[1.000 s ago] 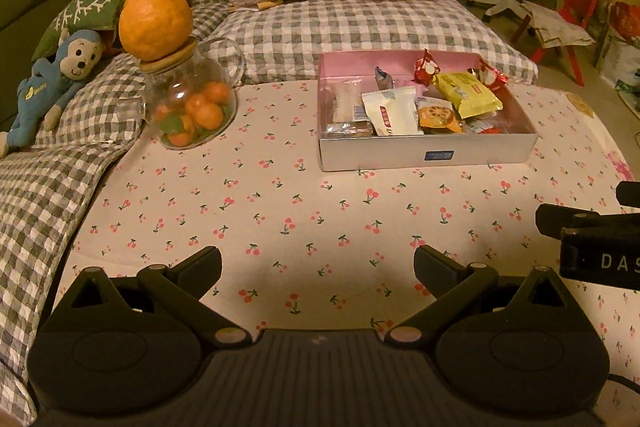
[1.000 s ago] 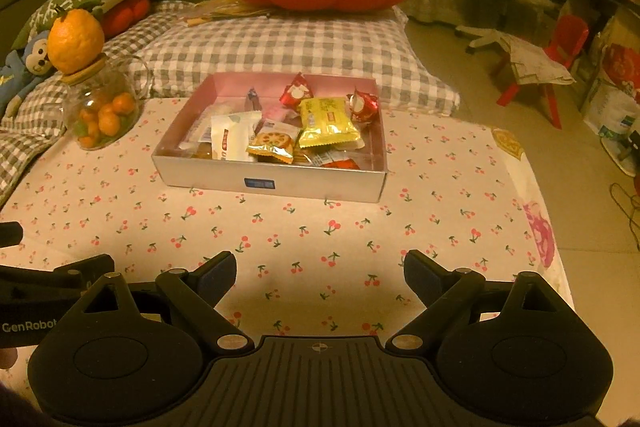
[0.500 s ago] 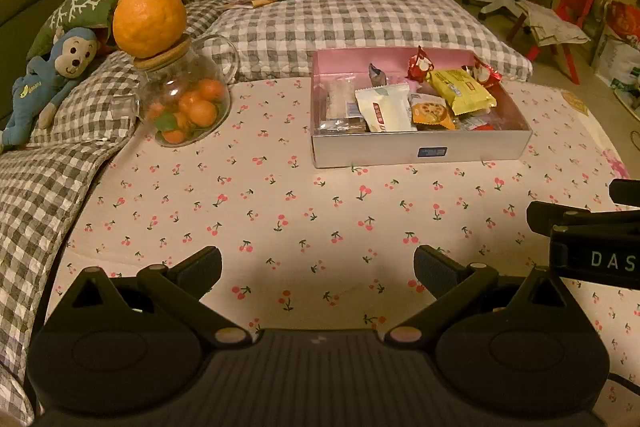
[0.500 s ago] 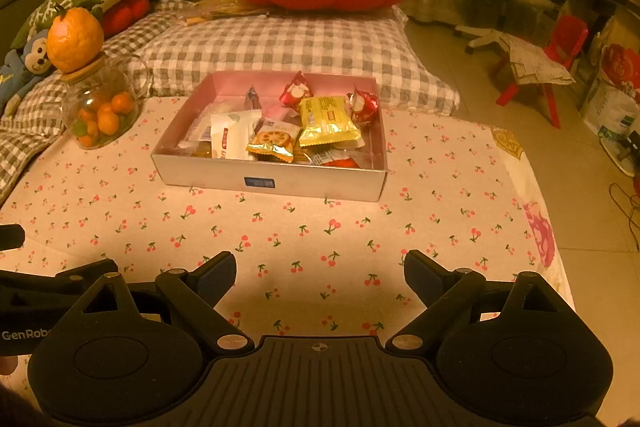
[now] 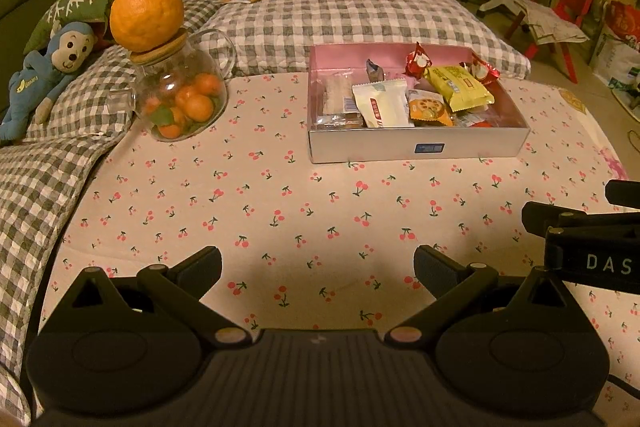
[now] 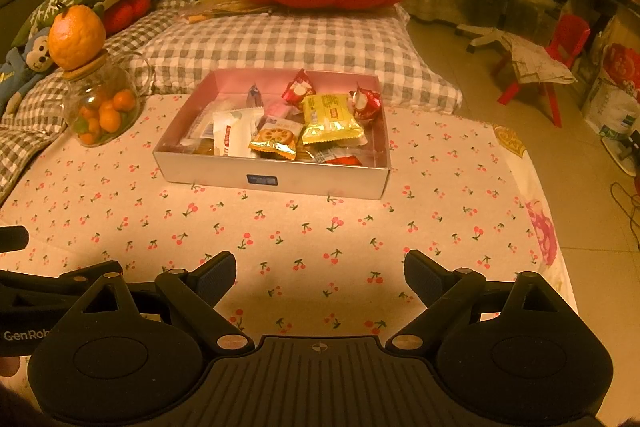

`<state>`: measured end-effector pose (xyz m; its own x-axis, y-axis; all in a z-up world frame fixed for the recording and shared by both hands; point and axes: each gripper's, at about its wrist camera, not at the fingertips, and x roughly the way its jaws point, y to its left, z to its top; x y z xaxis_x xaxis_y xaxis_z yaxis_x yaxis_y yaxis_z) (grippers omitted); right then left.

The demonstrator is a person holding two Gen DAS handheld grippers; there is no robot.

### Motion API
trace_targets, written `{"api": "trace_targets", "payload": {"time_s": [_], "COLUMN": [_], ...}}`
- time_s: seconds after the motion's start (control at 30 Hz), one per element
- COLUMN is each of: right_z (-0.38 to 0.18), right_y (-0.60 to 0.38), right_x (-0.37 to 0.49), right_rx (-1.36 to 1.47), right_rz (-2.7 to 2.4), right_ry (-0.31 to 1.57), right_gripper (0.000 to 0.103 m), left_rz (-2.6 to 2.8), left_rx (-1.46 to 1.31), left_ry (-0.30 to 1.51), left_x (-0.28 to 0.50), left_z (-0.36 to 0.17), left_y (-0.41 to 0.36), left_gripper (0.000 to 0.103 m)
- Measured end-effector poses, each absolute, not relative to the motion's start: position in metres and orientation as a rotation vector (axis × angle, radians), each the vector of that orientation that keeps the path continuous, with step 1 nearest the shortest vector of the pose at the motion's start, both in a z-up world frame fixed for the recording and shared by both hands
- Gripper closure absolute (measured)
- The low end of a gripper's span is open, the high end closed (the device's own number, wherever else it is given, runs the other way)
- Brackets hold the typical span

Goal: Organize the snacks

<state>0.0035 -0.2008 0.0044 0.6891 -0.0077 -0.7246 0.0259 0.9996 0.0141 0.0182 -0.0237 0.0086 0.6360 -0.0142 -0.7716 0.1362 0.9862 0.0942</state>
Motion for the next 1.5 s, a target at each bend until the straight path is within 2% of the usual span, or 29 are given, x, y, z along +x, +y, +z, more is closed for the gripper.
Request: {"api": "trace_targets", "payload": {"time_s": [1.5], "right_z": [0.0031], "right_y": [-0.2000], "right_x": [0.0037], "right_rx": [0.026], "right_rz": [-0.020], "right_ry": [0.815], "right_gripper": [0.010], "left_rz": [-0.101], "left_rx": [0.137], "left_ry": [0.896], "left_x": [0.0176], "left_z": [0.0076], "left_y": [-0.0246], "left_gripper": [0.001]}}
